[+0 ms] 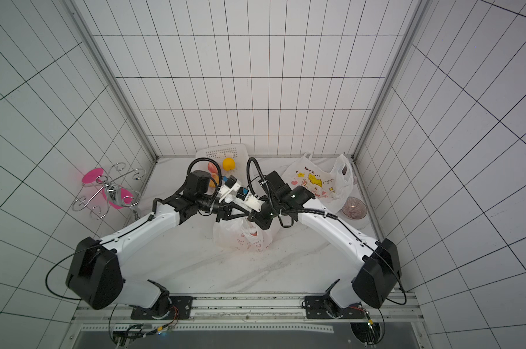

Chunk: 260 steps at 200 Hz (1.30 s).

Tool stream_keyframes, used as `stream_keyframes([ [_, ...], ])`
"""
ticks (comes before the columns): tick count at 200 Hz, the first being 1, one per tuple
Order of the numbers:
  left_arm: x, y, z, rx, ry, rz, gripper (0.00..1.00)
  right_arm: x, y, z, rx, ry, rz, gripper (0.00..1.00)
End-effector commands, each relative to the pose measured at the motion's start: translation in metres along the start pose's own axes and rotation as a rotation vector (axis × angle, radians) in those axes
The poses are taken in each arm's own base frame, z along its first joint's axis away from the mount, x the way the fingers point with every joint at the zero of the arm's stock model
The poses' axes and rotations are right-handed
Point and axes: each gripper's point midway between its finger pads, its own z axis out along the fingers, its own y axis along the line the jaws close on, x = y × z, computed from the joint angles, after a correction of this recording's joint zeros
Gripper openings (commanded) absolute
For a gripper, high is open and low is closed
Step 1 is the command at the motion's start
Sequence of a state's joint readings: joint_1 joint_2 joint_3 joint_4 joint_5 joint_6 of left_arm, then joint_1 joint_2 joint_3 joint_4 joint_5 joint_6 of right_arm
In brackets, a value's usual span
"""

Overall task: Place the peach into a plastic bag & tie a knot
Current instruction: Cross the plastic bag at the center of the board.

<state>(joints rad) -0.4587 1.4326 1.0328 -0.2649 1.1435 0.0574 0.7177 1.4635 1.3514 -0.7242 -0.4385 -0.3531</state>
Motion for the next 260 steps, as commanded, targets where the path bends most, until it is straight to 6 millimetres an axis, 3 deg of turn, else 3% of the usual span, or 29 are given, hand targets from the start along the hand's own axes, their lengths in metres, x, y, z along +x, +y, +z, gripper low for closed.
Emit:
stream_keyframes([
  [1, 0.006, 0.002, -0.009, -0.033, -0.016, -0.013, 0.27, -0.017, -0.010, -0.012, 0.042, -0.089, 0.002, 0.02],
  [26, 0.017, 0.008, -0.017, -0.092, -0.021, -0.032, 0.38, -0.015, -0.017, -0.014, 0.056, -0.094, 0.019, 0.00],
  [47, 0.031, 0.020, -0.018, -0.157, -0.017, -0.057, 0.38, -0.014, -0.021, -0.017, 0.068, -0.111, 0.032, 0.00],
  [95, 0.020, 0.021, -0.012, -0.109, -0.019, -0.097, 0.11, -0.010, -0.029, -0.004, 0.117, -0.127, 0.071, 0.03],
  [124, 0.011, 0.002, 0.001, -0.042, -0.057, -0.071, 0.07, -0.012, -0.056, 0.001, 0.270, -0.209, 0.112, 0.03],
  [150, 0.009, -0.005, 0.012, -0.004, -0.076, -0.082, 0.04, -0.026, -0.081, -0.009, 0.410, -0.348, 0.158, 0.05],
  [175, 0.016, -0.012, 0.029, 0.026, -0.067, -0.094, 0.04, -0.045, -0.085, -0.022, 0.440, -0.469, 0.164, 0.06],
  [194, 0.018, -0.012, 0.036, 0.038, -0.080, -0.109, 0.05, -0.053, -0.080, -0.025, 0.400, -0.540, 0.147, 0.07],
  [219, 0.007, -0.012, 0.037, 0.045, -0.118, -0.100, 0.09, -0.051, -0.068, -0.020, 0.332, -0.588, 0.113, 0.07],
  [235, 0.002, -0.016, 0.034, 0.050, -0.134, -0.092, 0.17, -0.045, -0.072, -0.023, 0.341, -0.652, 0.114, 0.07],
  [260, 0.009, -0.024, 0.023, 0.032, -0.117, -0.096, 0.36, -0.036, -0.081, -0.031, 0.377, -0.726, 0.073, 0.06],
])
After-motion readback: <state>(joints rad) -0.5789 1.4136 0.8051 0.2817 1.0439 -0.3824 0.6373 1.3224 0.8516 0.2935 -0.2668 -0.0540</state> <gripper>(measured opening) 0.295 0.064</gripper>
